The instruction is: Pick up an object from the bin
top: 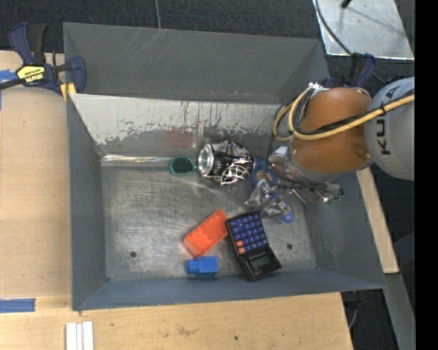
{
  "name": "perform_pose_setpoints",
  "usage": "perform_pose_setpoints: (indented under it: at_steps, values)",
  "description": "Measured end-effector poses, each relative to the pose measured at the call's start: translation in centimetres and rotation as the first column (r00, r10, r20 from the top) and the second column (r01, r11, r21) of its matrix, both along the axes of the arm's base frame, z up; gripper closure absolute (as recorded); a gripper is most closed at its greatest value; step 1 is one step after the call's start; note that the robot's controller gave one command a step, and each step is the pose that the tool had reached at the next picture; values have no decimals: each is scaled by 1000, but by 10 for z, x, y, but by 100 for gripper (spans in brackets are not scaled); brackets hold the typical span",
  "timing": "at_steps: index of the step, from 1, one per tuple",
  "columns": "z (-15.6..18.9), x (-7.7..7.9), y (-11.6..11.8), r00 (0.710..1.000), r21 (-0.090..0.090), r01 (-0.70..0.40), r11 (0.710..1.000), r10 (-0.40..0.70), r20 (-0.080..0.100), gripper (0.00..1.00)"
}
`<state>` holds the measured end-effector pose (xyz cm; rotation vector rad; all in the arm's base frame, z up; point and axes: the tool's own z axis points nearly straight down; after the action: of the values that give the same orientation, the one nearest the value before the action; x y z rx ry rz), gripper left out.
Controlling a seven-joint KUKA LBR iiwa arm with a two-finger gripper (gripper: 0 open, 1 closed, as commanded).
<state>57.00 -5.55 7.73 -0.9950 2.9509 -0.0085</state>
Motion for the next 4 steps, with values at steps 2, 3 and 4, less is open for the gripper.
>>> perform_pose_setpoints:
  at_steps: [2, 3, 4]
  values:
    - [4, -2, 0, 1000, -1, 1, 1000, -1, -10, 100]
    - [18, -3, -1, 1000, -3, 1, 1000, -1, -21, 100]
    - [29, -2, -1, 1000, -4, 2, 1000, -2, -21, 100]
